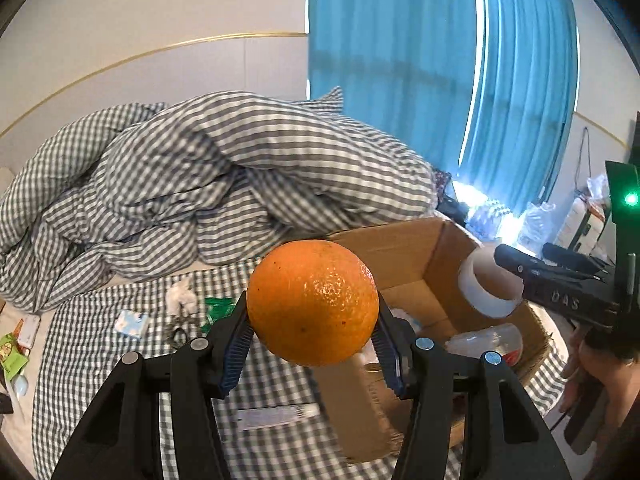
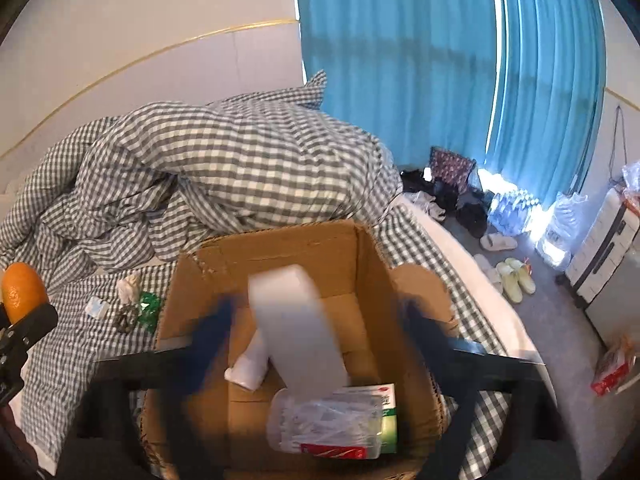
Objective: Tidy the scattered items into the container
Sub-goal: 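Lower the orange into the cardboard box and open the left gripper, then withdraw both grippers from the box back over the bed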
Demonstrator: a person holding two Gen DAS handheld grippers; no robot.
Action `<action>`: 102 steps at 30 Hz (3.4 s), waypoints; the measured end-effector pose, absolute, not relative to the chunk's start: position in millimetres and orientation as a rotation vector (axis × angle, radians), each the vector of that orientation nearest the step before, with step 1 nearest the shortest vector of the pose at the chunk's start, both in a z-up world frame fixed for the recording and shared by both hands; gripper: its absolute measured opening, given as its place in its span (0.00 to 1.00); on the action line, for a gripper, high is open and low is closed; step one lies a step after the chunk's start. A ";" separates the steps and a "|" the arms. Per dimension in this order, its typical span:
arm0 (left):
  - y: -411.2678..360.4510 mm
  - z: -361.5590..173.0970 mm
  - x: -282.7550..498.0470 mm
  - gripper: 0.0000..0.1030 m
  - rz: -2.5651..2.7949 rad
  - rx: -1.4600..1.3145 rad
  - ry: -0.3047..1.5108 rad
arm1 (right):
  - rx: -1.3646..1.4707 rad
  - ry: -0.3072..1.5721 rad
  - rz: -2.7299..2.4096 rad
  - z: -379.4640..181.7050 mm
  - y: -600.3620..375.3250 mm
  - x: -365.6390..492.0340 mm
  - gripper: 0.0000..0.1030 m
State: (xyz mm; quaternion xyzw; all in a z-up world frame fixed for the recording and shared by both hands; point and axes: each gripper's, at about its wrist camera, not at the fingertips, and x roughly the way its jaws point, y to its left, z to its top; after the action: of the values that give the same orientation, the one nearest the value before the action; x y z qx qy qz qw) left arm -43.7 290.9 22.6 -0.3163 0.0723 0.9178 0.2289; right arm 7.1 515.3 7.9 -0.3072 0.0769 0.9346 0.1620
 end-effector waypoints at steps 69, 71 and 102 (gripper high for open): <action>123.7 9.6 -59.0 1.00 2.735 -0.865 0.098 | -0.807 0.201 2.820 15.4 394.0 0.3 1.00; 103.9 8.7 -61.7 1.00 2.764 -0.873 0.079 | -0.818 0.170 2.844 14.5 376.3 -7.8 1.00; 23.0 -111.0 -204.4 1.00 2.779 -1.106 0.066 | -1.256 0.166 2.861 -117.5 265.4 -177.0 0.99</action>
State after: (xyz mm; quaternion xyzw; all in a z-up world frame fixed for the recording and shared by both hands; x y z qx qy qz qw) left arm -204.4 23.0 -111.0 -0.3687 0.0221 0.9263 0.0749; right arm -177.0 265.4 -117.5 -0.4015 0.0529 0.9143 0.0064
